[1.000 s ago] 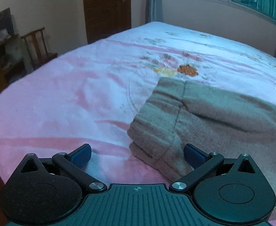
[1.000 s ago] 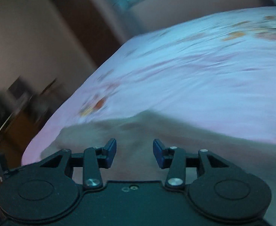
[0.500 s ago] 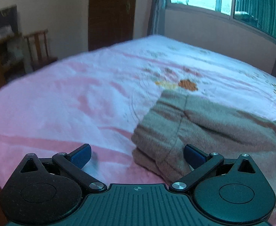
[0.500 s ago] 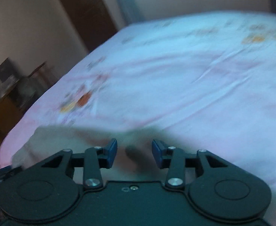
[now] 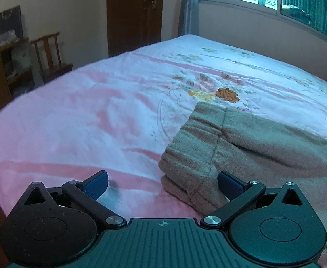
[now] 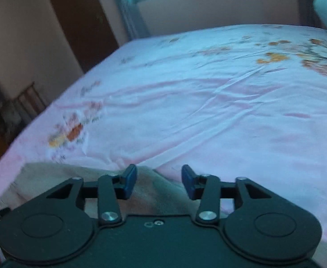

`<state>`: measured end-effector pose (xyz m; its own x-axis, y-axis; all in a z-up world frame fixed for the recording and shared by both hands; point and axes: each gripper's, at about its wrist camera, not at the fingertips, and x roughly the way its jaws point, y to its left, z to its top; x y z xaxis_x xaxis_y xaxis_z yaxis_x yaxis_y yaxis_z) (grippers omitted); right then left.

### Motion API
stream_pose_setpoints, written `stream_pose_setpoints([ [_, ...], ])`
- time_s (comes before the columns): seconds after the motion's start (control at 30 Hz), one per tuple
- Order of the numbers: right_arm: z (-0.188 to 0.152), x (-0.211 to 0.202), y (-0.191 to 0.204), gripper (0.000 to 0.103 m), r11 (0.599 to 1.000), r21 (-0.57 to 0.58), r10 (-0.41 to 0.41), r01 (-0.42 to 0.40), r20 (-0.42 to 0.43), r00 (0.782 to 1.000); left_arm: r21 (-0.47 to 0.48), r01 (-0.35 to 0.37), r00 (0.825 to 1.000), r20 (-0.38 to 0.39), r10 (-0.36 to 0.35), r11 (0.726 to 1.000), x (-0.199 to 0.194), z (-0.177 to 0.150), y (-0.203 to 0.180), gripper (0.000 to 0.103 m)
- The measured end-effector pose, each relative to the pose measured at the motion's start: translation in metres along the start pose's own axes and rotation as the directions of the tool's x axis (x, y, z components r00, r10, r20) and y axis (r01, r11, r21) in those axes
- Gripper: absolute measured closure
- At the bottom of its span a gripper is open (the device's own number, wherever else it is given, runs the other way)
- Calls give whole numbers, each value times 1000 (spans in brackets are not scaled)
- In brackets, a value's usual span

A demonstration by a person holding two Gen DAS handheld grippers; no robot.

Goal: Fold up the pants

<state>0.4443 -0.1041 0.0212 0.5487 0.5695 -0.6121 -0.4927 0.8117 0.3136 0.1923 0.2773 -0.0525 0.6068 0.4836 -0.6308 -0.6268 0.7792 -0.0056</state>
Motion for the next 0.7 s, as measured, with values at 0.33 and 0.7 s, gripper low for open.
stream_pose_setpoints([
  [0.33, -32, -116, -51, 37, 997, 50, -56, 51, 113, 992, 10, 32, 999, 23, -32, 999, -28, -5, -6, 0],
  [0.7, -60, -89, -79, 30, 991, 11, -132, 132, 6, 991, 107, 109, 993, 23, -112, 988, -40, -14, -58, 0],
])
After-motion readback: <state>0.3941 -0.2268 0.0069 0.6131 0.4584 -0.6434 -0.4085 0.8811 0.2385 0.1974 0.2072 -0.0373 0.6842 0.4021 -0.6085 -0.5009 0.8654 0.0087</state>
